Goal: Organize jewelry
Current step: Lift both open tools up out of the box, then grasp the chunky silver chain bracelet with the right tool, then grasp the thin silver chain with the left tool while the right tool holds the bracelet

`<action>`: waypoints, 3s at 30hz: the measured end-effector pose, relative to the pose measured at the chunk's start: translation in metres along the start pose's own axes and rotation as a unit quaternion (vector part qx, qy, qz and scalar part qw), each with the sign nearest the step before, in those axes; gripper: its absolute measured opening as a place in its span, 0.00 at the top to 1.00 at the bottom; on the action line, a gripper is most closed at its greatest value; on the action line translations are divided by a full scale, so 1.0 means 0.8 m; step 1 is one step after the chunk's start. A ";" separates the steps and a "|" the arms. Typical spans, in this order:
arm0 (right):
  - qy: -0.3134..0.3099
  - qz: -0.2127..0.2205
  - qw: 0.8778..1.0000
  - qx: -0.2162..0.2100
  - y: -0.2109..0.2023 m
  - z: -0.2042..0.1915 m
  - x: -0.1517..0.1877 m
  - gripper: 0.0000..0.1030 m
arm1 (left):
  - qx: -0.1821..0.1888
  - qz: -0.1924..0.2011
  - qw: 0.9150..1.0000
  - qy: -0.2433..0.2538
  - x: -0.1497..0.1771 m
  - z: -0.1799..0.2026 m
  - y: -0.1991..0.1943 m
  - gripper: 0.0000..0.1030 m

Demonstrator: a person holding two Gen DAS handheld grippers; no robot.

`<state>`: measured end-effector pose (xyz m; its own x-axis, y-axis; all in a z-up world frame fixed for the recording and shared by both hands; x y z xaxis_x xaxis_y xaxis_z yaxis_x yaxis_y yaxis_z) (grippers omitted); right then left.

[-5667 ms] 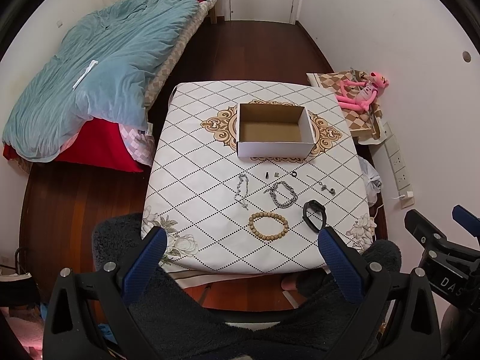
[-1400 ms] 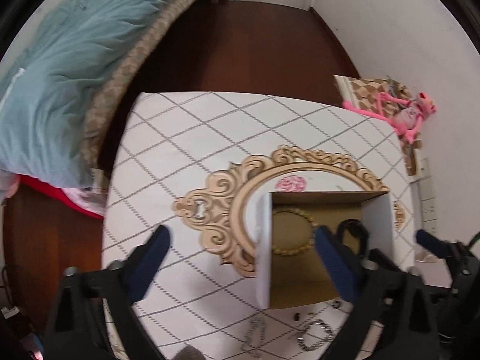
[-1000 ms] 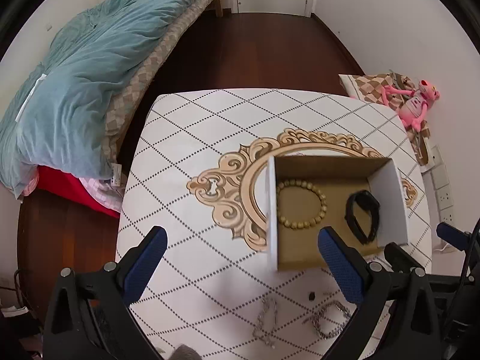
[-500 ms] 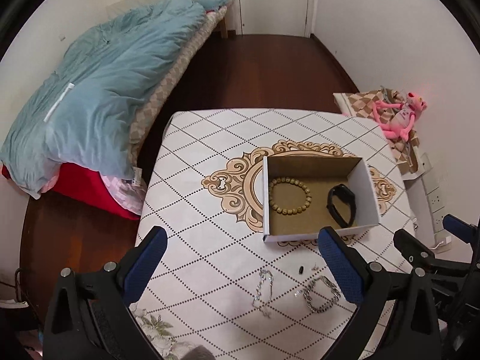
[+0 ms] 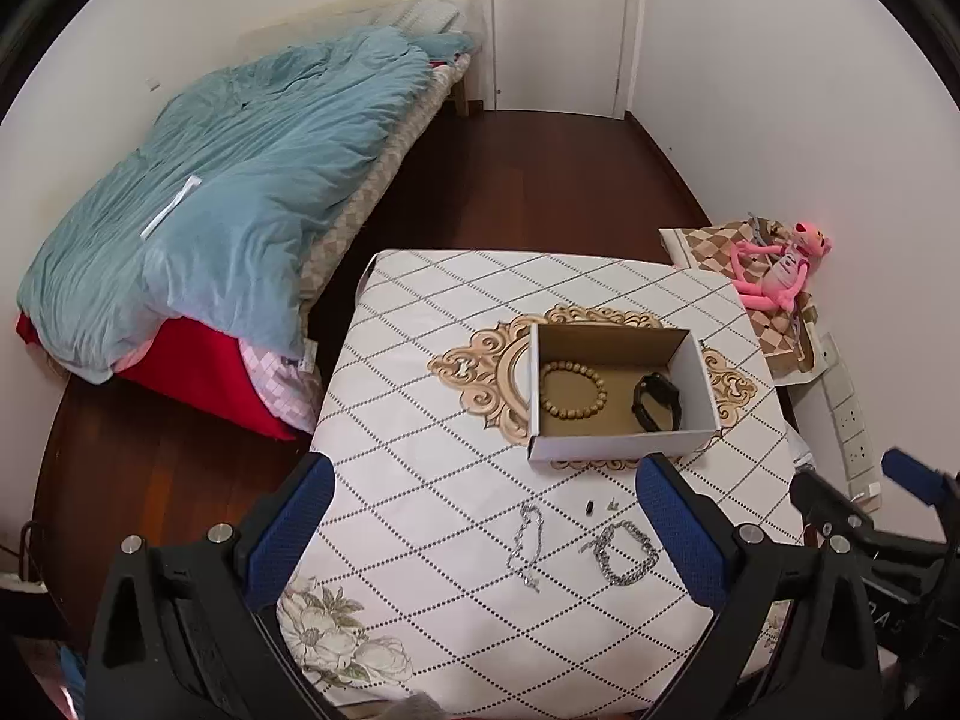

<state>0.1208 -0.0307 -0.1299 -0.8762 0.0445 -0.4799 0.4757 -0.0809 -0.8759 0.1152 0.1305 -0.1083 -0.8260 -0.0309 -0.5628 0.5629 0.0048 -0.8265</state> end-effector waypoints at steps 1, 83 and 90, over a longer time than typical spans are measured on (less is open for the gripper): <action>0.002 -0.007 1.000 -0.004 0.004 -0.001 0.008 0.04 | -0.002 -0.003 1.000 -0.003 0.006 -0.003 0.002 0.00; 0.128 -0.058 0.990 -0.026 0.153 0.033 0.143 0.96 | 0.098 -0.117 0.984 0.085 0.139 0.056 0.234 0.52; 0.129 -0.056 0.990 -0.026 0.153 0.035 0.143 0.96 | 0.160 -0.138 0.976 0.051 0.146 0.055 0.228 0.97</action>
<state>0.0770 -0.0637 -0.2906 -0.8777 0.3039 -0.3704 0.3858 -0.0102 -0.9225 0.1227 0.0842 -0.3242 -0.9371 0.1120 -0.3307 0.2849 -0.3024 -0.9096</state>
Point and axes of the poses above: each gripper's, at about its wrist camera, not at the fingertips, and y roughly the way its jaws point, z to its right, x to its underside, the point moved 9 cm from there along y, roughly the way its jaws point, and after that the axes turned 2 degrees about x, right-handed, at the moved point
